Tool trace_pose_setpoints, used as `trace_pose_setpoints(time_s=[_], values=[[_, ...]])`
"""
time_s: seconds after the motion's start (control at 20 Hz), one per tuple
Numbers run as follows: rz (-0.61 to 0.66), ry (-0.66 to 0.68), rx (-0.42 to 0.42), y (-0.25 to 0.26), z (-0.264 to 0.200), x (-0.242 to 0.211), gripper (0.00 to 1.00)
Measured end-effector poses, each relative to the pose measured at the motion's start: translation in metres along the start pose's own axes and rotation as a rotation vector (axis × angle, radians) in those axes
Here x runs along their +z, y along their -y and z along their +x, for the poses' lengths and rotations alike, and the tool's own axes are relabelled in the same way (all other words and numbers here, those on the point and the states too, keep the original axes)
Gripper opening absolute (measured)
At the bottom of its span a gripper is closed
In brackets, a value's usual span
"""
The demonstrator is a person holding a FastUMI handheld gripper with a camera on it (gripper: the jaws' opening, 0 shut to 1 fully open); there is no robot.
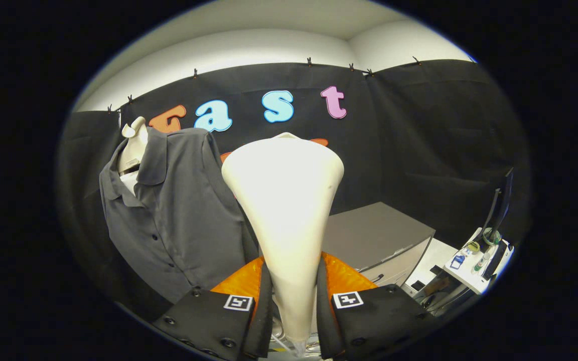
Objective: Iron the clothes twice with a garment steamer, once on the left side and once on the right side.
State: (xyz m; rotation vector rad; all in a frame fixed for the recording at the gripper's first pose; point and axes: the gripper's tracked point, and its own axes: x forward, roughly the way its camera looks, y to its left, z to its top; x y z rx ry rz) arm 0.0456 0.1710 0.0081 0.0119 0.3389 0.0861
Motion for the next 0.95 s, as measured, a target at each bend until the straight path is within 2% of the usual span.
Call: trace_pose_setpoints(time_s=[0.2, 0.5, 0.95], values=[[0.004, 0.043, 0.016, 0.011, -0.003, 0.019, 0.44], [0.004, 0.030, 0.008, 0.028, 0.011, 0.016, 0.44], [-0.003, 0.011, 0.057, 0.015, 0.025, 0.009, 0.44]])
